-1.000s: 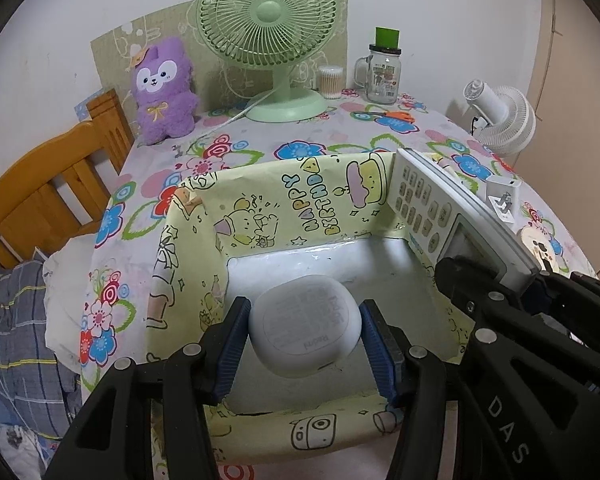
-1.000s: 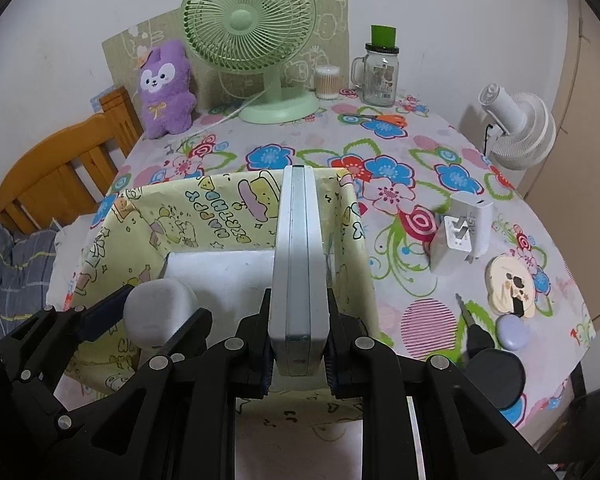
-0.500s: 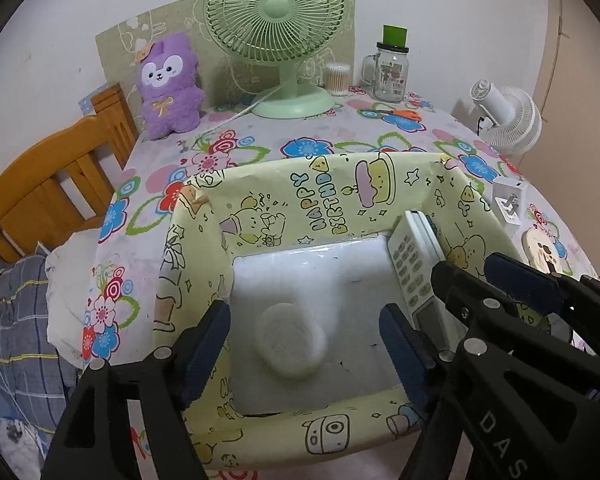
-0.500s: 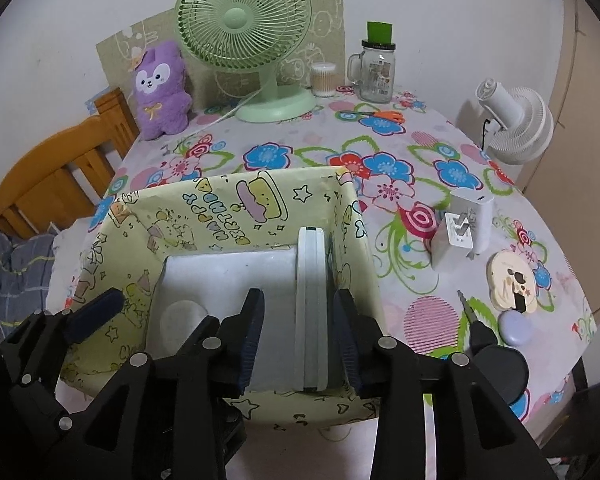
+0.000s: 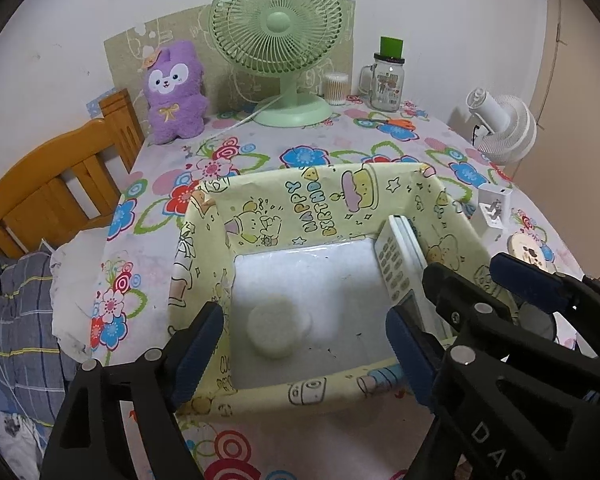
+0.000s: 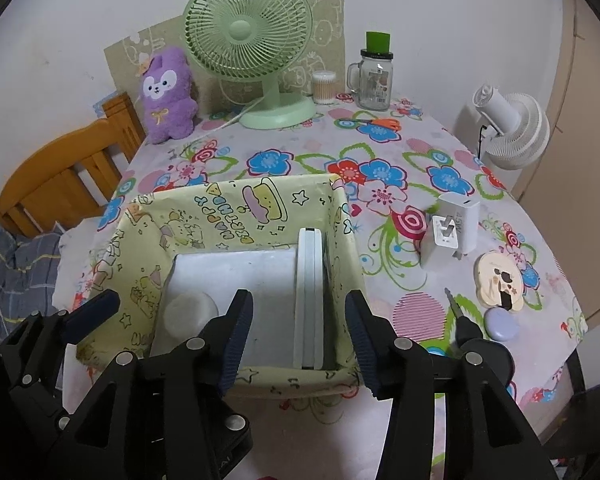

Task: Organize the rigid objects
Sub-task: 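Open the left tool to drop the case in the box while the right tool lowers the remote inside, then withdraw both open tools up and away from the yellow box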

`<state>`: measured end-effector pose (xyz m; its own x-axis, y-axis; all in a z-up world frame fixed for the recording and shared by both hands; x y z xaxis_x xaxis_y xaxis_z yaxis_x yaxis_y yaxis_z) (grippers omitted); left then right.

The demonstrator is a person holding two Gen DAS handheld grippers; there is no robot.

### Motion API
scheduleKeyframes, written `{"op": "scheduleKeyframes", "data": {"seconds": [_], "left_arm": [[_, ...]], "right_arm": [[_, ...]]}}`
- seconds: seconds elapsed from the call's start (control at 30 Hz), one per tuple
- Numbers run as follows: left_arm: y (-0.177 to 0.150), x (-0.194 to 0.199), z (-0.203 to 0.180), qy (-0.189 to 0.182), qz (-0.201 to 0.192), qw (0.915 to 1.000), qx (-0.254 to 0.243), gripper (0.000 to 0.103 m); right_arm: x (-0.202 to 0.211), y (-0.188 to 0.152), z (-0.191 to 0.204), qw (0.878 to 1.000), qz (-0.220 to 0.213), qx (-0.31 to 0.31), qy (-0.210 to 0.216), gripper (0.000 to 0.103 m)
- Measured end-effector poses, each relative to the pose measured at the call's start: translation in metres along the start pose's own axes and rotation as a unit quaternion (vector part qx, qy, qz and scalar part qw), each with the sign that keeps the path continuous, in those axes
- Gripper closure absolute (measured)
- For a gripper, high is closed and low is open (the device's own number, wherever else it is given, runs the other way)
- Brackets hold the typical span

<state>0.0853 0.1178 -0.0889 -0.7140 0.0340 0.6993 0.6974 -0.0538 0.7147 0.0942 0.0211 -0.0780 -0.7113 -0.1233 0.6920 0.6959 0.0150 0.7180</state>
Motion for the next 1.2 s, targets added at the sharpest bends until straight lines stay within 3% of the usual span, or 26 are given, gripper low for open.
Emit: {"op": "scheduleKeyframes", "data": {"seconds": [0.57, 1.2], "left_arm": [[0.006, 0.023, -0.032, -0.005, -0.019, 0.9997, -0.011, 0.016], [0.021, 0.039, -0.080, -0.006, -0.046, 0.9987, -0.020, 0.005]], "right_arm": [[0.031, 0.003, -0.029, 1.000, -0.023, 0.000, -0.019, 0.034], [0.056, 0.017, -0.074, 0.997, -0.059, 0.017, -0.041, 0.021]]}}
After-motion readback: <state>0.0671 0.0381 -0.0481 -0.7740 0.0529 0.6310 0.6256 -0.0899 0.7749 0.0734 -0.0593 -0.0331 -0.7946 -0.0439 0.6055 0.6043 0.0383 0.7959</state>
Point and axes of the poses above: each gripper's, at about its wrist camera, not at the fingertips, and x roughly against the way its jaws point, z to its left, y to its top, the point moved 5 cm from there along -x, roughly the way its jaws point, and after that the axes turned 7 degrees about -z, right-handed, at the moved point
